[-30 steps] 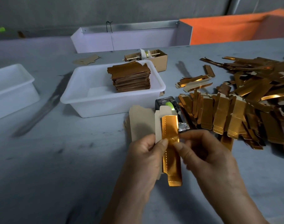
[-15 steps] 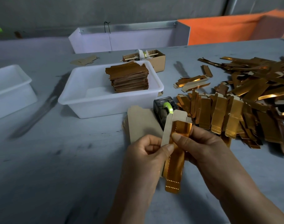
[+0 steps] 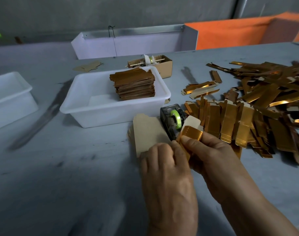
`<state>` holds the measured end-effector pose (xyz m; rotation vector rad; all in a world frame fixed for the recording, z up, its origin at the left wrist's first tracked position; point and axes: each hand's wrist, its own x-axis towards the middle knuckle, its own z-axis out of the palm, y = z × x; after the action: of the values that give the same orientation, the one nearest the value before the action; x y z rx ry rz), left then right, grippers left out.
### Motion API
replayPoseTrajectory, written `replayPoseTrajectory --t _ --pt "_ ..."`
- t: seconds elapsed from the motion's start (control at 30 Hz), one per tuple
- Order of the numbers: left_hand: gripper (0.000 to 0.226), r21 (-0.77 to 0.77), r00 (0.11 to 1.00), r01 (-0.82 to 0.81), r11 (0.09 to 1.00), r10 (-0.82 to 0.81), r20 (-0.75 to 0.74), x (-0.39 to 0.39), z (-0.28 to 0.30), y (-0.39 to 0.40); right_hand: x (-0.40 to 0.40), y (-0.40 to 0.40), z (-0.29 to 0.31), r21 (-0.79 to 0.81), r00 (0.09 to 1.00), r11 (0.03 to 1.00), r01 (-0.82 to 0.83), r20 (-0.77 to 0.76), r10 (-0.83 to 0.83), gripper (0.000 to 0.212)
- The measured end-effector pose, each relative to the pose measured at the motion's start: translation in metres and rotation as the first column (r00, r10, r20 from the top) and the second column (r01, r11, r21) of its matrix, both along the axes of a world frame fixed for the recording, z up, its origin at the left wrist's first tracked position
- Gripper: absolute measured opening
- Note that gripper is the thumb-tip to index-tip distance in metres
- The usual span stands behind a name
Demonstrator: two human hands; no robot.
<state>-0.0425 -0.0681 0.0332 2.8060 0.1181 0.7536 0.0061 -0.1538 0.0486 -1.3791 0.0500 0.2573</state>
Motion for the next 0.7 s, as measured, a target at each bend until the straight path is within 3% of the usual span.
replayPoseTrajectory --t 0.07,0.1,0.17,0.2,0.27,0.3,0.33,0.4,0.5,0.57,0.7 --pt "0.043 0.032 0.968 0.017 0.999 -0.008 -0.251 0.002 0.004 -0.006 0.001 0.000 0.001 -0.018 1.000 1.000 -0.004 0.026 0.004 0.023" --pt "0.041 0.029 0.958 0.034 0.999 -0.025 -0.285 0.002 0.006 -0.008 0.001 0.001 0.002 -0.038 0.999 0.999 -0.002 0.033 0.004 0.031" --pt "0.023 0.011 0.974 0.024 1.000 -0.021 -0.228 0.004 0.007 -0.008 0.002 0.001 0.000 -0.092 0.999 0.996 0.005 0.050 0.000 0.041" --pt "0.024 -0.014 0.986 -0.012 1.000 0.009 -0.165 0.004 0.006 -0.007 0.003 0.000 -0.001 -0.108 0.998 0.994 0.014 0.059 -0.007 0.041" --pt "0.038 -0.180 0.988 0.050 0.982 -0.075 -0.137 0.000 0.001 -0.007 0.004 -0.004 -0.005 -0.098 0.998 0.995 0.036 0.055 -0.030 0.036" --pt "0.035 -0.318 0.989 0.062 0.946 -0.101 -0.107 0.001 0.003 -0.004 0.005 -0.005 -0.006 -0.079 0.998 0.996 0.037 0.045 -0.033 0.033" --pt "0.028 -0.492 0.988 0.039 0.870 -0.106 -0.109 0.002 0.008 0.001 0.005 -0.007 -0.007 -0.062 0.999 0.998 0.032 0.036 -0.029 0.030" --pt "0.012 -0.789 0.976 -0.056 0.612 -0.134 -0.173 0.007 0.007 0.011 0.005 -0.007 -0.008 -0.041 0.999 0.999 0.019 0.033 -0.018 0.022" --pt "0.006 -0.955 0.951 -0.136 0.265 -0.234 -0.201 0.010 0.007 0.025 0.003 -0.003 -0.007 -0.002 0.999 1.000 0.017 0.047 -0.017 0.012" --pt "0.006 -0.972 0.932 -0.169 0.162 -0.295 -0.211 0.012 0.006 0.030 0.003 -0.002 -0.007 0.007 0.999 0.999 0.034 0.022 -0.035 0.015" --pt "0.008 -0.980 0.912 -0.174 0.095 -0.359 -0.197 0.012 0.004 0.031 0.011 -0.002 -0.004 -0.055 0.993 0.996 0.067 -0.090 -0.071 0.022"
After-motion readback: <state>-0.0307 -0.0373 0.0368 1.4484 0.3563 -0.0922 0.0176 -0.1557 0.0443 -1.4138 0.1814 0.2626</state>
